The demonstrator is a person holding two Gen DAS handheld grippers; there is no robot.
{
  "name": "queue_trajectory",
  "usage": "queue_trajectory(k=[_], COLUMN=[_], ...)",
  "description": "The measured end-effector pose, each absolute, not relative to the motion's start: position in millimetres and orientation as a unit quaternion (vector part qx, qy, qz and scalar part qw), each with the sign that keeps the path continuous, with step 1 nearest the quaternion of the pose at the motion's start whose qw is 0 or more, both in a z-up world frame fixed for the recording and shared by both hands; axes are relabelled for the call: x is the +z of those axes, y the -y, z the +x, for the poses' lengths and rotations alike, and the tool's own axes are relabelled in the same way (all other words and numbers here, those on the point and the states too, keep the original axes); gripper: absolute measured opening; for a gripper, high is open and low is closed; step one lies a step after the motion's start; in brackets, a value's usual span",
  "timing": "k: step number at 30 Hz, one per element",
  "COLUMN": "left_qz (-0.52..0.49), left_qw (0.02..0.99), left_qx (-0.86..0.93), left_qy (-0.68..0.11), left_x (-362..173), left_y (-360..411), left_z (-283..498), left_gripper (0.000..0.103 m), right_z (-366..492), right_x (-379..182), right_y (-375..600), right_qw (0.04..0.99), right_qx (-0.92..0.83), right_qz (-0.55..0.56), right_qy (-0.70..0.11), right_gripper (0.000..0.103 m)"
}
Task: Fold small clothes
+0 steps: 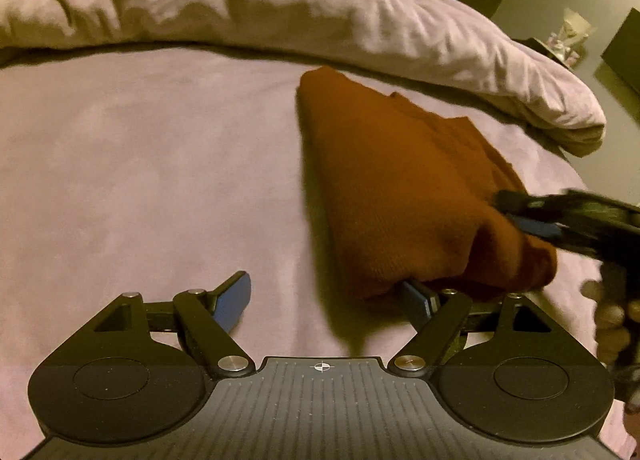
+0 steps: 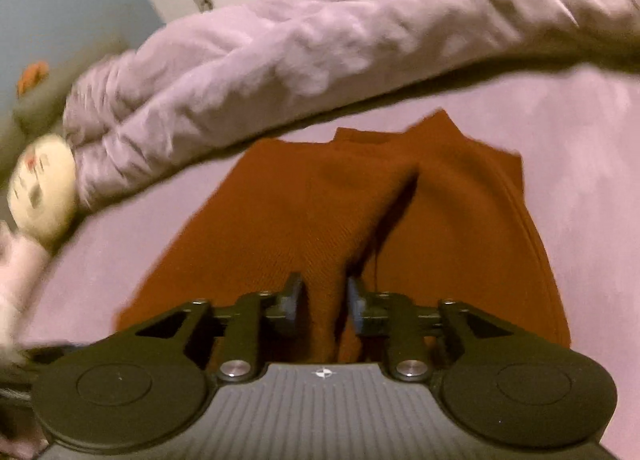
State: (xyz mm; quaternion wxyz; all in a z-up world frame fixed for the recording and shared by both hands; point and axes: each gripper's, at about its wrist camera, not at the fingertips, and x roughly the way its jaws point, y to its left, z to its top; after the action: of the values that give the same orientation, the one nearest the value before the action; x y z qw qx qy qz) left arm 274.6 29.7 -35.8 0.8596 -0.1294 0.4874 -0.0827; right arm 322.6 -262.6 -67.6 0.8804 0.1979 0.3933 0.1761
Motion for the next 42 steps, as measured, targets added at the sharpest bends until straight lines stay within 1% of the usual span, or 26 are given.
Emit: queue_trajectory(k=[1, 2, 7, 16, 17, 18, 19, 20, 21, 22, 24, 26, 30, 32, 34, 37, 38, 39, 40, 42], left_qz=[-0.131, -0.133, -0.133, -0.112, -0.108, -0.103, -0.097, -0.092, -0.089, -0.090, -0.094, -0.095, -0.085, -0.078, -0.082, -0.076, -0.071, -0.069, -0.070, -0.076], left_qw=[0.859, 0.858, 0.856, 0.854, 0.853, 0.853, 0.852, 0.852, 0.852, 0.851, 0.848, 0.847, 0.852, 0.854, 0.849, 0.847, 0.846, 0.845, 0.846, 0.853], left_qx=[-0.081, -0.079, -0.082, -0.090, -0.092, -0.091, -0.089, -0.086, -0.082, -0.079, -0.075, -0.075, -0.087, -0.090, -0.091, -0.094, -0.096, -0.098, -0.099, -0.099], left_qy=[-0.489, -0.490, -0.493, -0.500, -0.502, -0.504, -0.506, -0.508, -0.510, -0.512, -0.516, -0.517, -0.509, -0.507, -0.513, -0.518, -0.519, -0.520, -0.520, -0.506], left_x=[-37.3, -38.3, -41.0, -45.7, -47.1, -48.7, -50.4, -51.7, -52.9, -53.7, -53.9, -52.0, -46.1, -46.3, -49.4, -52.0, -51.1, -48.5, -43.9, -32.7], left_y=[-29.8, -29.9, -24.6, -13.2, -10.7, -8.2, -5.9, -4.2, -3.4, -3.3, -4.4, -4.7, 4.3, 11.0, 16.5, 24.1, 25.1, 25.3, 23.8, 16.3], left_z=[275.2, 275.8, 276.5, 281.7, 282.6, 283.5, 284.6, 285.7, 286.9, 287.9, 290.0, 290.6, 288.9, 289.4, 290.7, 289.6, 288.9, 287.4, 285.4, 280.2], left_gripper=[0.084, 0.084, 0.084, 0.084, 0.084, 0.084, 0.084, 0.084, 0.084, 0.084, 0.085, 0.085, 0.085, 0.085, 0.085, 0.086, 0.086, 0.084, 0.084, 0.084], right_z=[318.9, 316.6, 317.8, 359.3, 362.8, 366.4, 368.3, 369.4, 369.8, 369.1, 363.3, 355.8, 329.6, 317.6, 315.8, 327.2, 331.4, 334.3, 331.9, 325.0], right_x=[-69.3, -71.6, -91.0, -97.2, -95.9, -94.5, -93.3, -92.3, -90.8, -87.9, -73.8, -57.6, -19.9, -11.9, -17.0, -46.5, -61.9, -73.8, -80.2, -75.3], right_y=[272.0, 279.2, 298.5, 270.2, 265.7, 260.4, 257.0, 254.4, 252.4, 250.0, 241.3, 234.2, 222.4, 223.4, 232.0, 253.4, 260.2, 265.6, 274.4, 286.5], right_qw=[0.877, 0.872, 0.825, 0.803, 0.805, 0.809, 0.813, 0.819, 0.823, 0.831, 0.862, 0.890, 0.945, 0.956, 0.956, 0.946, 0.939, 0.933, 0.935, 0.941], right_qx=[0.170, 0.166, 0.185, 0.223, 0.225, 0.224, 0.221, 0.218, 0.217, 0.214, 0.206, 0.197, 0.153, 0.135, 0.116, 0.092, 0.084, 0.078, 0.071, 0.057], right_qz=[0.219, 0.235, 0.333, 0.350, 0.342, 0.328, 0.316, 0.302, 0.291, 0.272, 0.201, 0.136, -0.023, -0.080, -0.104, -0.096, -0.098, -0.093, -0.078, -0.042], right_qy=[-0.392, -0.395, -0.418, -0.428, -0.430, -0.434, -0.436, -0.437, -0.437, -0.435, -0.417, -0.388, -0.287, -0.249, -0.249, -0.295, -0.318, -0.338, -0.339, -0.331], right_gripper=[0.059, 0.064, 0.063, 0.061, 0.056, 0.047, 0.040, 0.026, 0.021, 0.019, 0.015, 0.014, 0.014, 0.014, 0.014, 0.017, 0.020, 0.031, 0.035, 0.054])
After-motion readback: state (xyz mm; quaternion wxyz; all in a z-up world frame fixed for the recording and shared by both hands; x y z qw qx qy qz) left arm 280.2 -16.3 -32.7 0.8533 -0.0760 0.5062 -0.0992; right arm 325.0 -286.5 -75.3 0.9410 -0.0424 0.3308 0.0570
